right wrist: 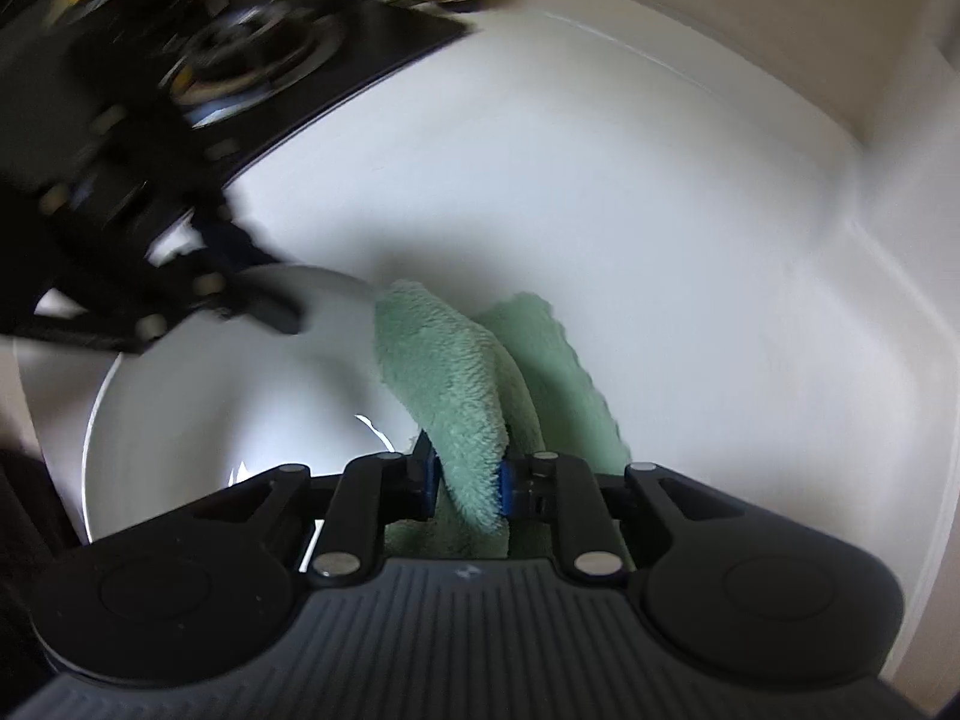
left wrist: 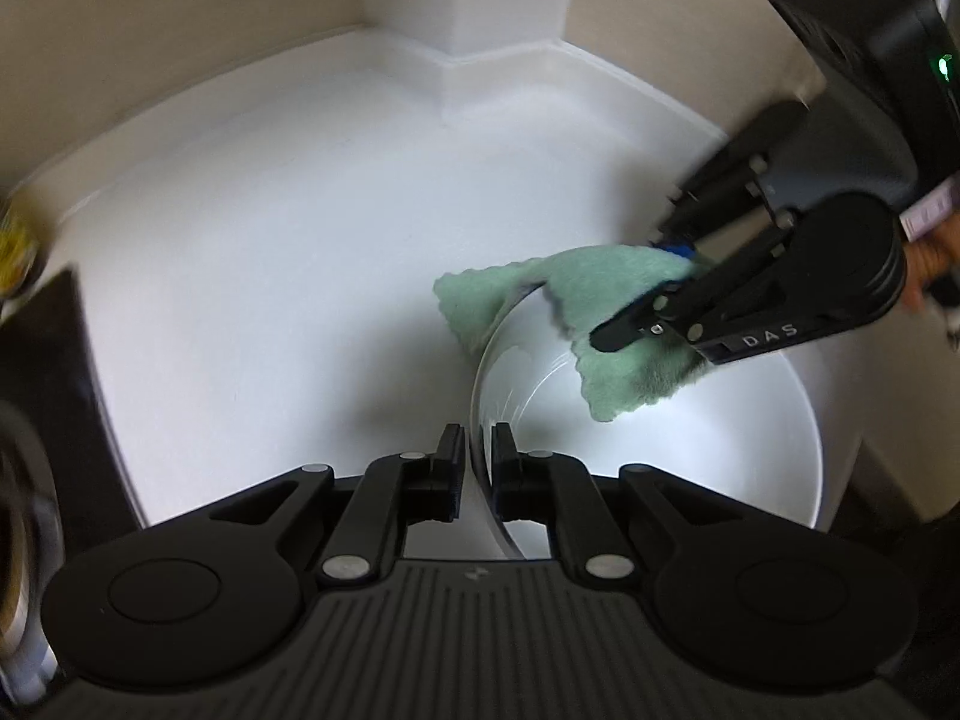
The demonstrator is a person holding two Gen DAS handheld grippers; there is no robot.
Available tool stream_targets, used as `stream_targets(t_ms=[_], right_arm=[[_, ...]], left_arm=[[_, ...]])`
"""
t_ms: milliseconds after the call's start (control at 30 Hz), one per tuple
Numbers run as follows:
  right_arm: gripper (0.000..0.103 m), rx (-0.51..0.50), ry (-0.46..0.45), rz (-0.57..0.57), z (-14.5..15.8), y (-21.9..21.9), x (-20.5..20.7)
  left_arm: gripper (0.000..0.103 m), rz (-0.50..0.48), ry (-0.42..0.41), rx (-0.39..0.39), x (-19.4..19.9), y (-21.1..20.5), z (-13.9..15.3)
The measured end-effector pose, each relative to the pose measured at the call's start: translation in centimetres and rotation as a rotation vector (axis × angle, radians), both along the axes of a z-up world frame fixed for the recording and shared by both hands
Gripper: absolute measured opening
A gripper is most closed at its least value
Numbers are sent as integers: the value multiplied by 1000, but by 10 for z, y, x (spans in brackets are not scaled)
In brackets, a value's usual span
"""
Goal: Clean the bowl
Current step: 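Keep holding the rim with the left gripper while the right gripper scrubs the bowl interior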
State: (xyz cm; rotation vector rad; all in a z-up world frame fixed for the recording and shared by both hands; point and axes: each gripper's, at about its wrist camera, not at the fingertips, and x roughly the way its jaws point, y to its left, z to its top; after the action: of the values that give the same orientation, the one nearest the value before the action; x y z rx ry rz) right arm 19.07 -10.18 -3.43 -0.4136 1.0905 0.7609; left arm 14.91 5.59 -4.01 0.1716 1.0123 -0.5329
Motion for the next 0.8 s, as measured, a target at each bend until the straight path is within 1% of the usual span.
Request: stream_targets(t_ms=[33, 67, 100, 167, 233, 267, 300, 367, 400, 433, 500, 567, 633, 667, 733, 767, 800], right_arm=[[15, 4, 5, -19, 0, -1, -4], [15, 8, 11, -37, 0, -2, -7], [15, -4, 20, -22, -1, -2, -11], [14, -70, 53, 112, -3, 4, -19], [15, -104, 93, 190, -2, 6, -15], [15, -129, 93, 216, -2, 8, -13], [16, -160, 67, 237, 0, 11, -9], [16, -178, -10, 243, 5, 14, -4], [17, -172, -41, 243, 6, 19, -3], [17, -163, -60, 242, 7, 22, -2], [18, -136, -66, 220, 7, 24, 2], [17, -90, -48, 177, 7, 18, 6], [15, -36, -10, 95, 6, 7, 10], [15, -18, 2, 58, 5, 3, 11], [14, -13, 3, 2, 4, -3, 6], [14, -16, 2, -16, 4, -6, 4], [15, -38, -5, -1, 3, -7, -1]], left_arm=[[5, -28, 1, 22, 3, -3, -3], [5, -68, -2, 45, 6, -6, -4], [5, -106, -5, 59, 9, -8, -3], [5, -194, -7, 82, 17, -11, -1], [5, -263, -18, 104, 21, -16, 2], [5, -289, -22, 112, 23, -17, 3], [6, -308, -24, 118, 25, -16, 5], [7, -335, -30, 120, 27, -18, 8], [7, -317, -27, 112, 27, -16, 9], [8, -279, -19, 99, 24, -10, 11], [9, -205, -6, 72, 20, -5, 12], [9, -114, 0, 56, 7, 7, 13], [9, -45, 4, 42, -8, 17, 13], [9, -30, 7, 28, -12, 21, 13], [8, -17, 20, -7, -17, 29, 11], [8, -32, 27, -5, -17, 29, 11], [7, -53, 32, 6, -15, 30, 11]])
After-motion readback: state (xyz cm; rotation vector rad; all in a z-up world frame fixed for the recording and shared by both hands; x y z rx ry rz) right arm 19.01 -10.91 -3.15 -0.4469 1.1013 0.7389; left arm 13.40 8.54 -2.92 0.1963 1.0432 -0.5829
